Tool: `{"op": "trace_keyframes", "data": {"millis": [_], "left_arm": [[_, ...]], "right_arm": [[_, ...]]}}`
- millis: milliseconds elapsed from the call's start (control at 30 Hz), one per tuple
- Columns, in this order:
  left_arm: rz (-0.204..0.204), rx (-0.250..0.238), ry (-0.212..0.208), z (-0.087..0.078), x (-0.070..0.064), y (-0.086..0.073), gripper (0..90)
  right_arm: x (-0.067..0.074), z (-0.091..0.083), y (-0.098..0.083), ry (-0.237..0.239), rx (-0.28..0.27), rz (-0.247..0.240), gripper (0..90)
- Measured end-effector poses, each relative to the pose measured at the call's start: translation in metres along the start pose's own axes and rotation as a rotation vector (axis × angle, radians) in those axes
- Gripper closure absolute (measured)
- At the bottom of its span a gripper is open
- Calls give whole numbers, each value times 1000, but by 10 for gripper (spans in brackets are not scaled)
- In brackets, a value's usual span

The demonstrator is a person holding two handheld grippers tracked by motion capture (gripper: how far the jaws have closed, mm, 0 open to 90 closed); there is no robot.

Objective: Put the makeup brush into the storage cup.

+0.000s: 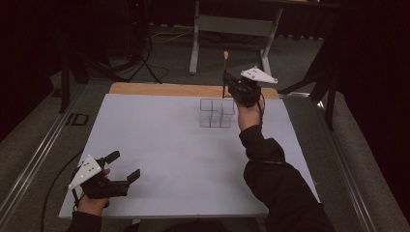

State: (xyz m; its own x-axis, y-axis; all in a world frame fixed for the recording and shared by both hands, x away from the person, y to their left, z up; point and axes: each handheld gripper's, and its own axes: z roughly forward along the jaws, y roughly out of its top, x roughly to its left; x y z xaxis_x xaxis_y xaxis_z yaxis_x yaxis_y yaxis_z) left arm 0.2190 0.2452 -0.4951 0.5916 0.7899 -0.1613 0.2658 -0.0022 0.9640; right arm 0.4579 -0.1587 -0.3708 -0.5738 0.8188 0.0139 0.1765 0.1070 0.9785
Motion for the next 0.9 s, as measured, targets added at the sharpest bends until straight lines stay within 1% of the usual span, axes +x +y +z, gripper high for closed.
{"op": "trace_keyframes", "data": {"millis": [33,100,133,200,367,500,600,667,900], "left_arm": [[0,-1,0,0,0,0,0],[-1,-2,0,0,0,0,1],[0,-2,-1,0,0,0,1],[1,-1,0,-1,0,0,1],[3,0,1,-1,1,0,0],[4,0,0,-1,1,0,0],[8,2,1,-1,1,0,1],[11,4,-1,-1,0,0,1],[12,4,-2,-1,1,-1,1]], "right_arm": [[0,2,1,-14,5,-2,836],[-2,6,3,-23,12,19,836],[-3,8,4,-36,17,20,836],[-4,11,4,-44,15,29,836],[-7,20,3,-59,18,32,836],[-8,28,-3,-79,27,24,836],[-9,32,-7,-86,31,29,836],[-9,37,-12,-102,34,32,836],[-10,47,-26,-124,74,45,836]]}}
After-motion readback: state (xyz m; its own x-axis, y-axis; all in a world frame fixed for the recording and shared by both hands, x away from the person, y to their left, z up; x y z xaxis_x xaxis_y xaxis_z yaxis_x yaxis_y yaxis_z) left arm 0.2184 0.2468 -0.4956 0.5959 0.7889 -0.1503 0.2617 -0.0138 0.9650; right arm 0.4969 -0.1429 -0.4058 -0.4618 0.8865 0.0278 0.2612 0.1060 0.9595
